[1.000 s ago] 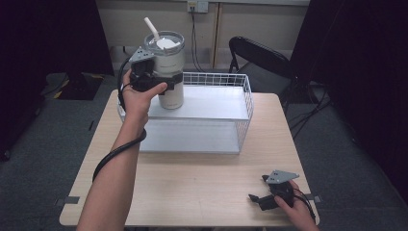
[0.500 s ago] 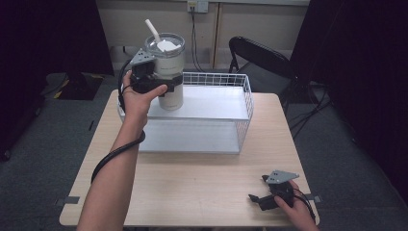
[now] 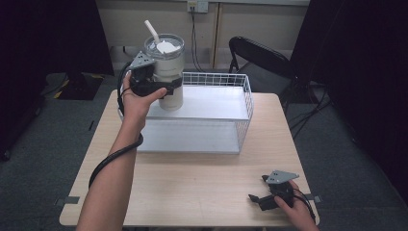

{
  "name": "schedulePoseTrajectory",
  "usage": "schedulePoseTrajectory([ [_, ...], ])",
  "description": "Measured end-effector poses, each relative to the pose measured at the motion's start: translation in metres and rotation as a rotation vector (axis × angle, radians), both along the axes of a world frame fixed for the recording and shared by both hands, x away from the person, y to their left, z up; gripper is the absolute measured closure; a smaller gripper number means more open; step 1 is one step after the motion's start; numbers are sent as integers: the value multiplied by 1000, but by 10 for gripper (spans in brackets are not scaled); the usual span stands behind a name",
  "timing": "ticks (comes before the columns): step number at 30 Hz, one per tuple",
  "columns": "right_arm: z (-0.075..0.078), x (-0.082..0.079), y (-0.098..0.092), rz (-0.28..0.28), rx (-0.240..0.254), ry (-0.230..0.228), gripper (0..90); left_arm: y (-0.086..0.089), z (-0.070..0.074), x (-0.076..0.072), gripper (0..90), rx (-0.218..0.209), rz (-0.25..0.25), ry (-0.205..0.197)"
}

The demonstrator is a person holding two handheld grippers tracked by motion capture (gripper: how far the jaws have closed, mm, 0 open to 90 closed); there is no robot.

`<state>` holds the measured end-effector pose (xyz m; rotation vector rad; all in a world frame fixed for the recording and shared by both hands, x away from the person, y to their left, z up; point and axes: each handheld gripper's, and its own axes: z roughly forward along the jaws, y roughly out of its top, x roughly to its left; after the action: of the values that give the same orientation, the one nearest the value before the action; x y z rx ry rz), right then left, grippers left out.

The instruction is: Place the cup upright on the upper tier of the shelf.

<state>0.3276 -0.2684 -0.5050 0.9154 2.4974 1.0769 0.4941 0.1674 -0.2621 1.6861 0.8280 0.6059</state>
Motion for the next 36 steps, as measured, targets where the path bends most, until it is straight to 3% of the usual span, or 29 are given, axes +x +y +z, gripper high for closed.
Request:
schedulePoseTrajectory([
  [4, 0, 0, 0, 0, 0, 0, 77, 0, -1, 0, 91, 0, 5, 6],
  [7, 0, 0, 0, 0, 0, 0, 76, 1, -6, 0, 75, -31, 8, 51],
  [11, 0, 0, 0, 0, 0, 0, 76, 4, -9, -2, 76, -27, 3, 55],
  [22, 0, 0, 0, 0, 0, 1, 76, 10, -15, -12, 105, 35, -6, 76],
  [28, 0, 0, 0, 0, 0, 1, 76, 19, -21, -20, 156, 44, -19, 94],
  [36, 0, 0, 0, 0, 0, 1, 76, 30, -21, -35, 154, 66, -30, 99],
])
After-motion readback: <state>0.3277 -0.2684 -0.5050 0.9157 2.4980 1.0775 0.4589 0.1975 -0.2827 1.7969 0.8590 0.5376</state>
